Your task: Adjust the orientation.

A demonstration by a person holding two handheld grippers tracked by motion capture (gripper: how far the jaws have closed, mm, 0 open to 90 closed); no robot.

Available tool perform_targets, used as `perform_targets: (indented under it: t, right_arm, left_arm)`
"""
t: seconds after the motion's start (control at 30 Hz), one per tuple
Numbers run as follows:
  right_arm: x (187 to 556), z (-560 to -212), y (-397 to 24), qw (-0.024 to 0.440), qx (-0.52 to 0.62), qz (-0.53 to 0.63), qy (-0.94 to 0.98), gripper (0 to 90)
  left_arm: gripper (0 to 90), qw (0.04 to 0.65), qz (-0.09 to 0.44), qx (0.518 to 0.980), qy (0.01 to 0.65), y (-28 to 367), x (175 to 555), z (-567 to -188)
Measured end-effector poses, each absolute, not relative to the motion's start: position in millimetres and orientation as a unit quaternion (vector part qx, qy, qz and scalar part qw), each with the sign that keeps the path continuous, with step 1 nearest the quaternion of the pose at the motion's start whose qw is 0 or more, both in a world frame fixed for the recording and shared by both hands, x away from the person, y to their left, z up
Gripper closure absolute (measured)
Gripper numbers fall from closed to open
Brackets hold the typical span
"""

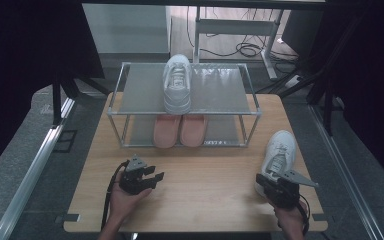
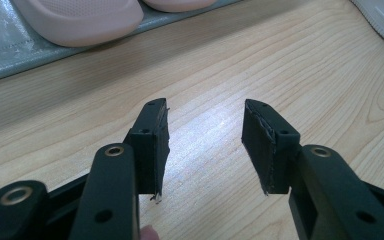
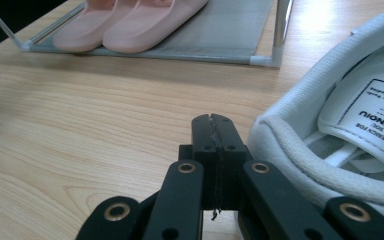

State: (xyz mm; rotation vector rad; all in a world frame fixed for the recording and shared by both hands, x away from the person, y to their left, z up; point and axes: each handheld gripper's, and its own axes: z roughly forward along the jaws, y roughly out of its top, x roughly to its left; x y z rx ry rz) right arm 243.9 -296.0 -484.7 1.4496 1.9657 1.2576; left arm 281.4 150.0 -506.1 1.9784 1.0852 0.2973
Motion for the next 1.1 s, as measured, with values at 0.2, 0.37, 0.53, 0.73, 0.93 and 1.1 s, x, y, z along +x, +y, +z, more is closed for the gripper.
perform_targets:
  t: [0.2, 0.37, 0.53, 0.73, 0.93, 1.1]
  right_arm:
    - [244.2, -486.1, -295.8, 0.201, 0.518, 0.442, 0.704, 90.0]
    - [244.2, -486.8, -295.6, 0.202, 0.517, 0.44, 0.706, 90.0]
    - [241.3, -487.2, -297.5, 0.202, 0.516, 0.439, 0.707, 90.0]
    - [237.1, -487.2, -301.4, 0.204, 0.518, 0.438, 0.706, 90.0]
    - [232.1, -487.2, -306.6, 0.206, 0.52, 0.437, 0.704, 90.0]
    - [225.8, -487.2, -314.7, 0.207, 0.524, 0.439, 0.7, 90.0]
  left_arm:
    - [54.1, 0.42, 0.119, 0.789, 0.433, 150.6, 281.5, -506.0]
    - [54.1, 0.419, 0.119, 0.789, 0.433, 150.5, 281.5, -506.1]
    - [54.3, 0.42, 0.119, 0.789, 0.433, 150.7, 281.5, -506.1]
    - [54.2, 0.419, 0.118, 0.79, 0.431, 149.2, 281.3, -506.3]
    - [54.3, 0.419, 0.119, 0.79, 0.431, 149.8, 281.5, -506.1]
    - [54.3, 0.419, 0.119, 0.79, 0.431, 149.6, 281.5, -506.2]
